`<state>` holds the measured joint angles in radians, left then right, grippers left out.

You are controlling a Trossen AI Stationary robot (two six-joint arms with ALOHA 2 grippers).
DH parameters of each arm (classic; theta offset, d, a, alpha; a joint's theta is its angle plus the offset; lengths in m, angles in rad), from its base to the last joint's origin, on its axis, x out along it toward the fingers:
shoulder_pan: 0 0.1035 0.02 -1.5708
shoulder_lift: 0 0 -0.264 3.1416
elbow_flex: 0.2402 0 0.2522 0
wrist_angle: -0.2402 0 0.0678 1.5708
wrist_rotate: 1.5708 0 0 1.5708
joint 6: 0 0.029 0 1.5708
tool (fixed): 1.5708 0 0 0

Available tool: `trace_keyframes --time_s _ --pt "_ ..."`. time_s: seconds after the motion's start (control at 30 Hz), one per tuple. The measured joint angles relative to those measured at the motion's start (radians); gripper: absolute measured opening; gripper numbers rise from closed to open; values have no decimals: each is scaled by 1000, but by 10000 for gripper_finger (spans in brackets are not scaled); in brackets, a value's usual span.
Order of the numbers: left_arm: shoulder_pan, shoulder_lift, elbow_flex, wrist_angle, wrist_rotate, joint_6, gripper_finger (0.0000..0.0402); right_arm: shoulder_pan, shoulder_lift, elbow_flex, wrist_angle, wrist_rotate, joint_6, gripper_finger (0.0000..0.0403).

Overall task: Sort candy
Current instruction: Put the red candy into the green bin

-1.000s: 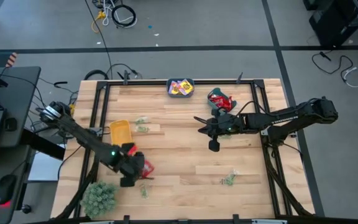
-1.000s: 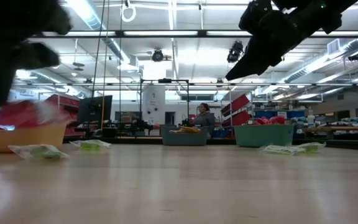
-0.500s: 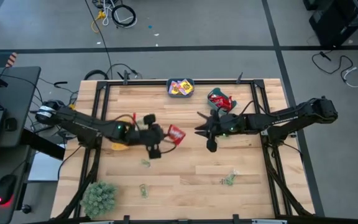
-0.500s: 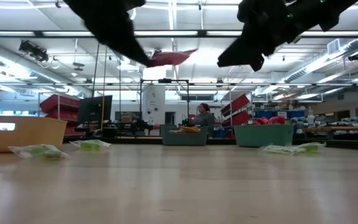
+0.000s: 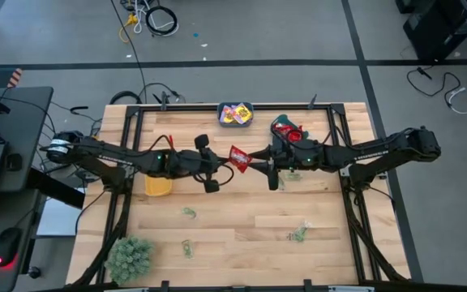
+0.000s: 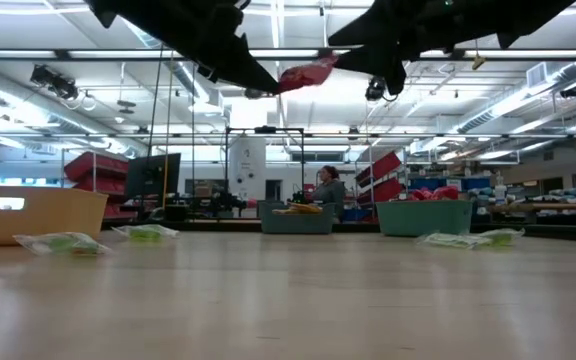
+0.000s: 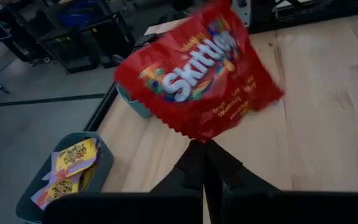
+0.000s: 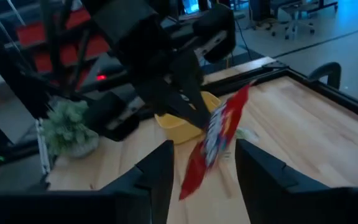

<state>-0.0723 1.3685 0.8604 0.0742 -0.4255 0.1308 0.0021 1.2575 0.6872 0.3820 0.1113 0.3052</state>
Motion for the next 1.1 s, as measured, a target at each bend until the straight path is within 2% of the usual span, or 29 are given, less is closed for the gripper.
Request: trace_keyframes --time_s 0.4,0.5,0.67,0.87,1.03,1.1 --pt "0 -1 0 79 37 25 0 -15 0 0 33 4 32 149" --pt "0 -1 0 89 38 26 0 -18 0 0 37 7 8 116" --pt "0 -1 0 88 46 23 2 -18 0 0 45 29 -58 13" --pt "0 -1 0 91 -36 17 24 -18 0 0 44 56 -100 2" --pt "0 -1 0 79 -56 4 61 -19 -11 2 17 131 -144 1" --pt "0 -1 0 81 -56 -19 77 -19 -24 16 -43 176 -154 0"
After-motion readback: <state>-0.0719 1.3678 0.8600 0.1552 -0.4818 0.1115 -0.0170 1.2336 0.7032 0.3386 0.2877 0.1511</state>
